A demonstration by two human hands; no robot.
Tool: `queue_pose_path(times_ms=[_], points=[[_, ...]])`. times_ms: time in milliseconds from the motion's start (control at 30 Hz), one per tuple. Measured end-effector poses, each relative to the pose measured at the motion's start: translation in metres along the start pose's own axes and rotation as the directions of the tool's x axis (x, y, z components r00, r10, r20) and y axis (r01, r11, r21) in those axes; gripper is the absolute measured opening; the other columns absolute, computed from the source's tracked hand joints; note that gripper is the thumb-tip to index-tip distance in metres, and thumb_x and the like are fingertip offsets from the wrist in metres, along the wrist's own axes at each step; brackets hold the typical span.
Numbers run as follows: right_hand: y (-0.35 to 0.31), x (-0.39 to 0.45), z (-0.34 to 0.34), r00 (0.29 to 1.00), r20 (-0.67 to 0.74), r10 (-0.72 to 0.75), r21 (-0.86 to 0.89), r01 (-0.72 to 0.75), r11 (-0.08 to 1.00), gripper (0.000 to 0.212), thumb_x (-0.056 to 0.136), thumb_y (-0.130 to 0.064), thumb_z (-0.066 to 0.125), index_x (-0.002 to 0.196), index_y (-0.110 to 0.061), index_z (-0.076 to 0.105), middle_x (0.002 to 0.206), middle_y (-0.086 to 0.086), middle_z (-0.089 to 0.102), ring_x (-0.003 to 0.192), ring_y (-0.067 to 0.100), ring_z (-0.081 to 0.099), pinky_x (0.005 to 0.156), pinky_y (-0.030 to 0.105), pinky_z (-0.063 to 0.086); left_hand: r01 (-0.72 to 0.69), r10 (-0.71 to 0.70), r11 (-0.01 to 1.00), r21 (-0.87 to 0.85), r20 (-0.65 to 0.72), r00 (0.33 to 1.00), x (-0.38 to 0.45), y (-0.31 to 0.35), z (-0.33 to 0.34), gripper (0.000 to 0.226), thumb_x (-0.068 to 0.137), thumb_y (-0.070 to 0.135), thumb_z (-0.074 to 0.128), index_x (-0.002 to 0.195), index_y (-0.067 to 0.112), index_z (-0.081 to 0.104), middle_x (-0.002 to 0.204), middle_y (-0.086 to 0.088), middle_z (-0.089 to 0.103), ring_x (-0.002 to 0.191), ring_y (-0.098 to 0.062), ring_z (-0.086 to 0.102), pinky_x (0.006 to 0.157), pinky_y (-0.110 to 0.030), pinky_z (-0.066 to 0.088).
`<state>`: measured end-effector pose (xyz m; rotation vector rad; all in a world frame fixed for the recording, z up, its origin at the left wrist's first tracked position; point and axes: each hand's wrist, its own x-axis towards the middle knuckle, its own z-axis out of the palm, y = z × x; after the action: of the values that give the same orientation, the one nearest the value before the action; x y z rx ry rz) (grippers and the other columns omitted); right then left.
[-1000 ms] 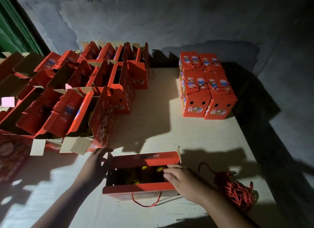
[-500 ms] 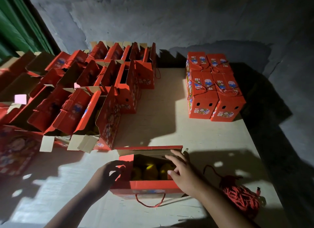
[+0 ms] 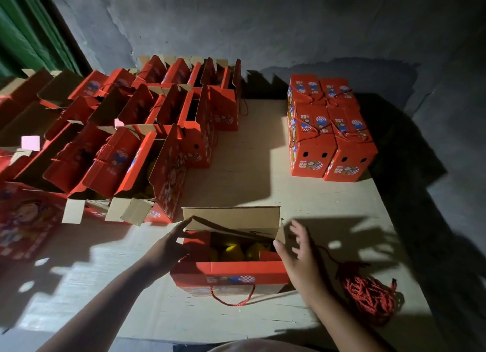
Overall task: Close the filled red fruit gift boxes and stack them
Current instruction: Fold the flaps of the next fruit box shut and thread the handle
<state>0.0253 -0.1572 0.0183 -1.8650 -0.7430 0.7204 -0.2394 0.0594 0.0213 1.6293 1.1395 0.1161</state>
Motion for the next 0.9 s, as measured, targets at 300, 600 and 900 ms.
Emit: queue_pose_path(times_ms=[300,600,900], points=[[0.025,0.007,-0.002,0.905,0.425,0.002,-0.178,0.081,0.981,0.098,0.076,-0.089,0.066,0.157,-0.058,0.021,0.149,-0.030,0.049,0.135,-0.008,0.046,0.108,0.027,0.039,-0.044,0.050,0.998,0.049,-0.137,0.989,-0.013,-0.003,0.010,0.058,0.107,0.014,0.057,0.155,0.043,0.041,0.139,0.000,0.064,0.109,-0.019,0.072,0.085,-0.039,0.065],[0.043,0.036,0.015,0.984,0.146,-0.099,-0.344,0.144,0.928,0.038,0.082,-0.055,0.077,0.113,-0.042,0.059,0.107,-0.022,0.069,0.102,-0.001,0.066,0.089,0.034,0.057,-0.192,0.218,0.960,0.202,-0.120,0.968,-0.024,-0.014,0.006,0.054,0.092,0.053,0.071,0.143,0.040,0.056,0.138,0.007,0.062,0.120,-0.014,0.066,0.087,-0.033,0.063],[0.048,0.027,0.010,0.915,0.286,-0.286,-0.495,0.397,0.773,0.042,0.078,-0.053,0.085,0.107,-0.027,0.069,0.122,-0.015,0.051,0.109,0.005,0.054,0.093,0.022,0.047,-0.262,0.384,0.476,0.840,0.070,0.921,-0.040,-0.032,0.033,0.101,0.070,0.063,0.085,0.157,0.035,0.041,0.160,0.002,0.026,0.146,-0.023,0.028,0.112,-0.045,0.046]])
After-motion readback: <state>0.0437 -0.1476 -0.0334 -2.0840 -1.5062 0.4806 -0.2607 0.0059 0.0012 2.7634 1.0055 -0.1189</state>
